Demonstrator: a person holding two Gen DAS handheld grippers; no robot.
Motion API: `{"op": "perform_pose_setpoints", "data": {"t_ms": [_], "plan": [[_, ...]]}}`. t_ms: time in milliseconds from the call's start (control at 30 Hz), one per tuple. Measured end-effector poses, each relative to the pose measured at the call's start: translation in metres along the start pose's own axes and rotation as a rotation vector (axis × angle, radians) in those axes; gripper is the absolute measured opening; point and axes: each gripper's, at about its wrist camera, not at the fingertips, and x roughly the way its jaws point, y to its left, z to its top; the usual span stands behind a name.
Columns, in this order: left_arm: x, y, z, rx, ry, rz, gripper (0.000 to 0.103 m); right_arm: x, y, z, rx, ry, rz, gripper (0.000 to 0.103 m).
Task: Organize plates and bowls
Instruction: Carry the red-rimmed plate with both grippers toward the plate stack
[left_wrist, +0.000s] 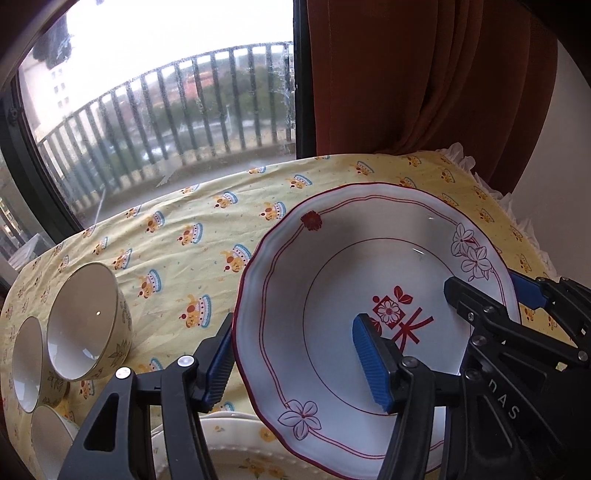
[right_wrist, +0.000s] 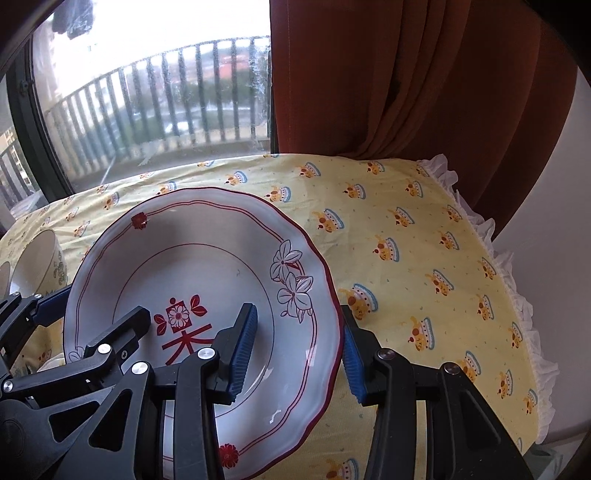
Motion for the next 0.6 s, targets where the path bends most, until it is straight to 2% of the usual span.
{"op": "perform_pose_setpoints", "data": {"t_ms": [300, 600], "plan": [[-0.034, 0.012, -0.024, -0.018, -0.043, 0.013, 0.062, -0.037, 0.021, -0.017, -0.030, -0.038, 0.012, 0.048], [-0.059, 0.030, -0.057, -0.052, -0.072, 0.051, 0.062, -0.059, 0.048, -0.045, -0.059, -0.039, 0.051, 0.048]]}}
